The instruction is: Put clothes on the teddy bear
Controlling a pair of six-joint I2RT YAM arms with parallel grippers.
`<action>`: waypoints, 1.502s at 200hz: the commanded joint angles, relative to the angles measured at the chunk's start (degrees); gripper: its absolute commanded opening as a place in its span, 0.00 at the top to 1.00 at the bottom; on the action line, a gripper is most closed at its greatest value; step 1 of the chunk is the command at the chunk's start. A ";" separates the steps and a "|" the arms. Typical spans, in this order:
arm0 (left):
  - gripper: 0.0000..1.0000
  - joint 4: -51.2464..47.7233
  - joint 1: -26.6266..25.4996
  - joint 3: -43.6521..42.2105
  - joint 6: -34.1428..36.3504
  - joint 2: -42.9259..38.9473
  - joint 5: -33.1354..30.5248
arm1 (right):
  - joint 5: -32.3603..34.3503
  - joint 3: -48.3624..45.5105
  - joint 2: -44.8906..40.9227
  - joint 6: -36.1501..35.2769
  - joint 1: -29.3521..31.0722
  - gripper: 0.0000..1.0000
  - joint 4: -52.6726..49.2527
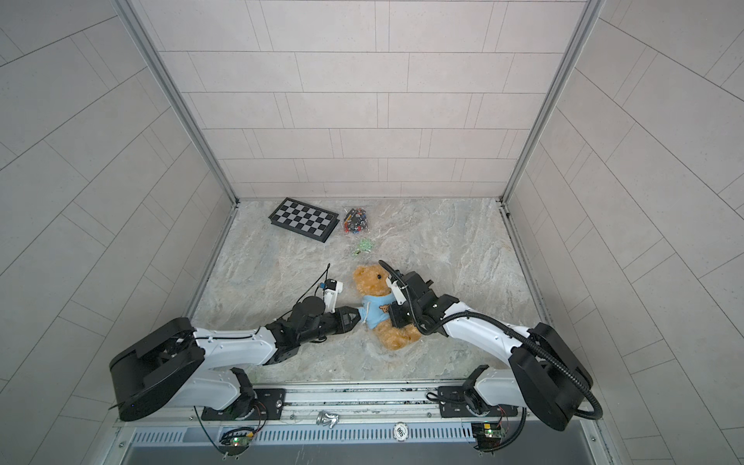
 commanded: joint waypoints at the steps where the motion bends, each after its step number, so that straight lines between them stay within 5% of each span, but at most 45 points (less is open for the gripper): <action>1: 0.72 5.77 -0.52 1.51 -2.33 1.61 2.41 | 2.50 -2.86 1.95 0.57 -0.26 0.98 -4.06; 120: 0.67 12.46 -3.51 6.48 -8.80 8.57 1.58 | 1.06 -4.00 3.37 1.34 0.36 1.00 -0.46; 155: 0.78 16.96 -3.54 6.01 -13.72 11.55 -0.10 | 1.93 -5.08 3.72 2.21 1.77 1.00 1.18; 207: 0.92 8.16 -6.79 7.95 -11.96 14.41 -1.50 | 1.09 -7.32 1.88 5.00 4.04 0.95 5.90; 249: 0.86 12.99 -7.53 5.15 -12.45 13.64 -2.47 | 1.49 -7.86 -11.35 3.31 5.80 0.81 1.29; 300: 0.74 26.53 -8.56 5.34 -16.65 17.53 -1.02 | 1.25 -10.28 -9.57 4.70 6.30 0.96 6.53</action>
